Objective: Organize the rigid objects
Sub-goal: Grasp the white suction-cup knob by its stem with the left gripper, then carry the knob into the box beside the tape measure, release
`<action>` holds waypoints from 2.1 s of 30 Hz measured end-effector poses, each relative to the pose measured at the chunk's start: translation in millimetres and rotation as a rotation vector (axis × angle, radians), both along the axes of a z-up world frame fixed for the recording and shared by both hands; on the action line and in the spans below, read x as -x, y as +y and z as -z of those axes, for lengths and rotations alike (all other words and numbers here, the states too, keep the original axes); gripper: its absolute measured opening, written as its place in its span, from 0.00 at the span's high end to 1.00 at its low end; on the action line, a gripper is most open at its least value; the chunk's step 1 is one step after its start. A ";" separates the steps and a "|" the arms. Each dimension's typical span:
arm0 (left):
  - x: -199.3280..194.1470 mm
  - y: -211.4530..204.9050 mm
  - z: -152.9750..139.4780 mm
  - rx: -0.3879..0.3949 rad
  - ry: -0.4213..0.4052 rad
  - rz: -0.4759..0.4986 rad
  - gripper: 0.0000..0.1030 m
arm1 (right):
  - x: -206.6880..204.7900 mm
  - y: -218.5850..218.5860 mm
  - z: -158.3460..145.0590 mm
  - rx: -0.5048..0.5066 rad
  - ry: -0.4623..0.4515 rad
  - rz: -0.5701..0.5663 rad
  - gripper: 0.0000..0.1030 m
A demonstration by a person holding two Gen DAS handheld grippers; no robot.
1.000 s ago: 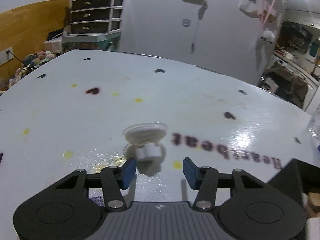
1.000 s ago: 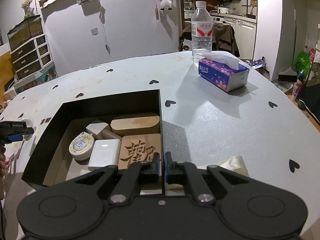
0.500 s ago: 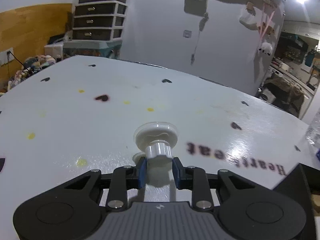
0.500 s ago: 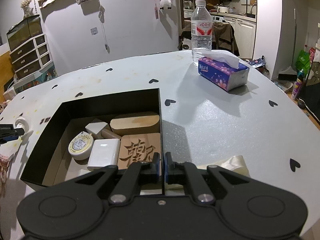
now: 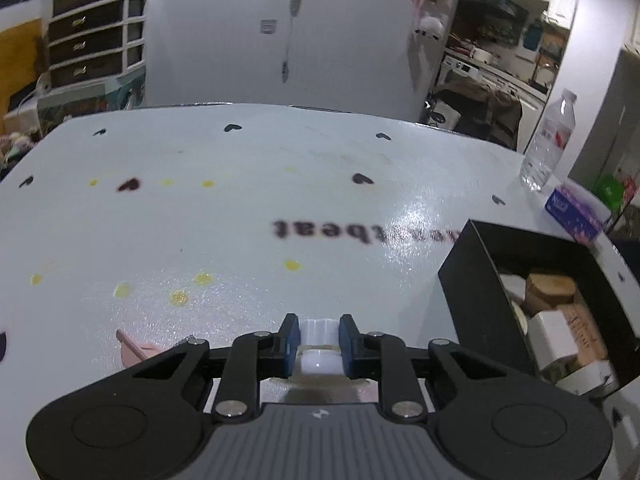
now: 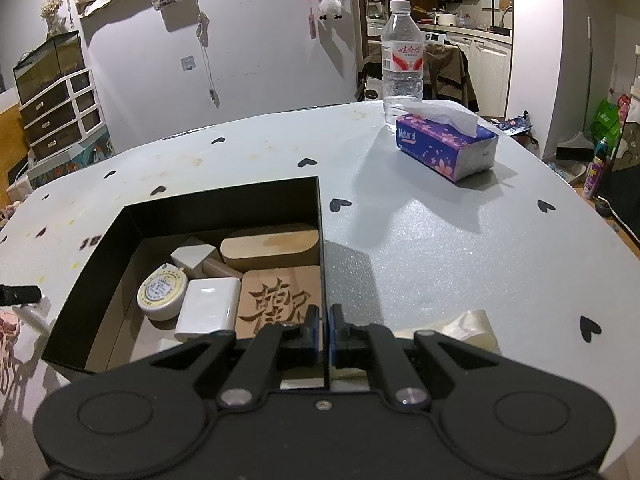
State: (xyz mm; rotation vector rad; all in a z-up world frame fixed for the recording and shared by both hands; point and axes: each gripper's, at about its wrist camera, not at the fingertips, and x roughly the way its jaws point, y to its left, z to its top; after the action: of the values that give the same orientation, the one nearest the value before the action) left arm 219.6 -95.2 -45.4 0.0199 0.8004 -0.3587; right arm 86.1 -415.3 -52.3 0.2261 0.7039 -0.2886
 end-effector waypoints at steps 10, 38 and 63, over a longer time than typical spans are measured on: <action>16.9 -5.9 5.1 -0.031 -0.009 0.032 0.69 | 0.2 -0.7 0.1 0.001 0.001 0.000 0.95; 68.5 -28.6 -40.5 0.087 -0.179 0.175 0.72 | 0.7 -0.4 0.7 0.006 0.003 -0.001 0.95; 54.6 -126.5 -13.6 -0.019 0.001 0.449 0.57 | -0.7 -1.5 1.9 0.005 0.005 -0.003 0.95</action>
State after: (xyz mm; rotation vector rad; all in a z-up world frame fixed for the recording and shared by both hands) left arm 165.0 -221.7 -31.9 0.2199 0.7970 -0.7752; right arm 86.8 -416.9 -54.1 0.2198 0.7084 -0.2876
